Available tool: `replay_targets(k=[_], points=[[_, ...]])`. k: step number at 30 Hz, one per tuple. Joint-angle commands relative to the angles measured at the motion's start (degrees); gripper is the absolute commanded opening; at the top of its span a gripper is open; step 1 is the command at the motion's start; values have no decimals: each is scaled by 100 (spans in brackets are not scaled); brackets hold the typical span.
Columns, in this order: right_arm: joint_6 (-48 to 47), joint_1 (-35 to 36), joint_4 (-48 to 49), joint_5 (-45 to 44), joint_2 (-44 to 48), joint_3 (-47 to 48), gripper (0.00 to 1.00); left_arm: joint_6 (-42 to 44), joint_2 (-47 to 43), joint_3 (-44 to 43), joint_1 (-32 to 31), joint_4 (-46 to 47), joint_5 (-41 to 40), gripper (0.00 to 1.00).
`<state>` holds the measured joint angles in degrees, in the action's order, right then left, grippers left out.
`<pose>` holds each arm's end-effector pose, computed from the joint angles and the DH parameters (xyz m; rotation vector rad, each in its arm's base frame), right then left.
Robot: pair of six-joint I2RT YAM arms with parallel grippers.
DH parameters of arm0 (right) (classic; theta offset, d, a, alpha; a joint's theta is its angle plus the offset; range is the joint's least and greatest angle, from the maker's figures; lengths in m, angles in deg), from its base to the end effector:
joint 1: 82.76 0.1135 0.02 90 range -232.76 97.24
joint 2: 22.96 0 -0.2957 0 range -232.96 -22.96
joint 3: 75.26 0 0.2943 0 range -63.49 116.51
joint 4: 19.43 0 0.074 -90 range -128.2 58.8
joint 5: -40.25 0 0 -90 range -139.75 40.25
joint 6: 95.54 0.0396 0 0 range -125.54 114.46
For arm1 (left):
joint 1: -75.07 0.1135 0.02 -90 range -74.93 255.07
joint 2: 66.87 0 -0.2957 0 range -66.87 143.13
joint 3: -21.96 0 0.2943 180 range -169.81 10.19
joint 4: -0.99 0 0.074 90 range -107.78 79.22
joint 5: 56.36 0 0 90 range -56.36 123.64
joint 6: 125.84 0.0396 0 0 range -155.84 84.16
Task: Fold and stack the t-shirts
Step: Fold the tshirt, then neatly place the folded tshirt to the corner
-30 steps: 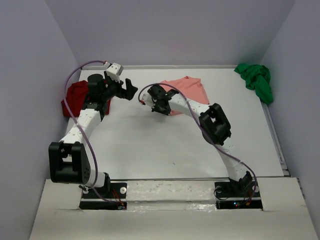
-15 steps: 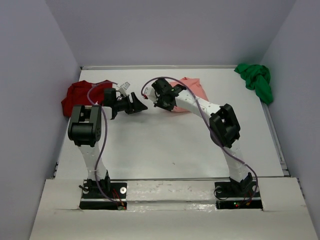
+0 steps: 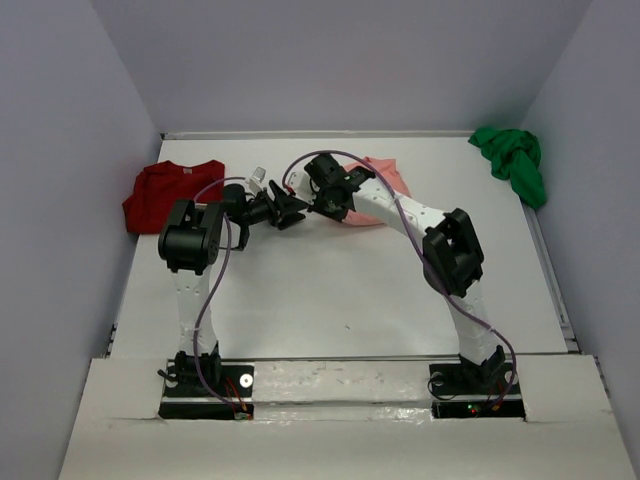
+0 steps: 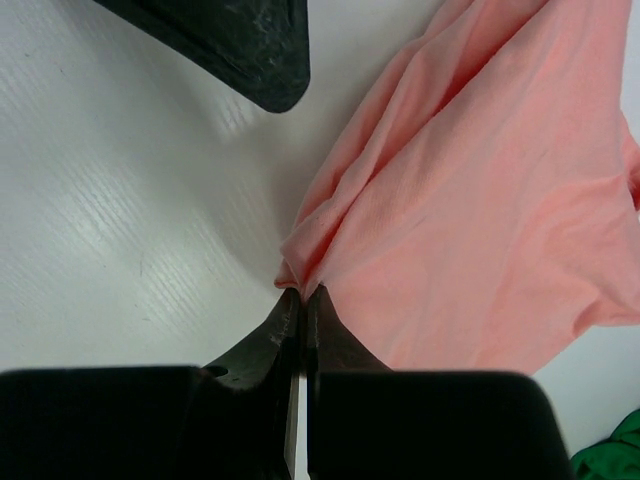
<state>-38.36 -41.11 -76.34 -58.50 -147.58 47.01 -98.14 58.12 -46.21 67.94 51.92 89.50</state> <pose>0.4074 0.3543 0.2475 -1.5250 2.0967 -0.1429 0.4388 -0.0879 0.0996 -0.0686 1.9403 -1.6631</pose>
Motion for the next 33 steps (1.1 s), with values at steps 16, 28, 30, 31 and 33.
replay_targets(k=[16, 28, 30, 31, 33], points=[[74, 80, -328, 23, -159, 411, 0, -661, 386, -969, -701, -29, -707, 83], [21, 133, -416, -118, -107, 613, 0, 333, -62, -943, -719, -1594, -892, 85], [21, 133, -451, -118, -124, 666, 0, 281, -19, -978, -701, -1603, -953, 86], [21, 133, -469, -109, -124, 675, 0, 271, 16, -1013, -693, -1620, -980, 86], [30, 133, -504, -109, -116, 675, 0, 236, 130, -1153, -701, -1664, -1024, 87]])
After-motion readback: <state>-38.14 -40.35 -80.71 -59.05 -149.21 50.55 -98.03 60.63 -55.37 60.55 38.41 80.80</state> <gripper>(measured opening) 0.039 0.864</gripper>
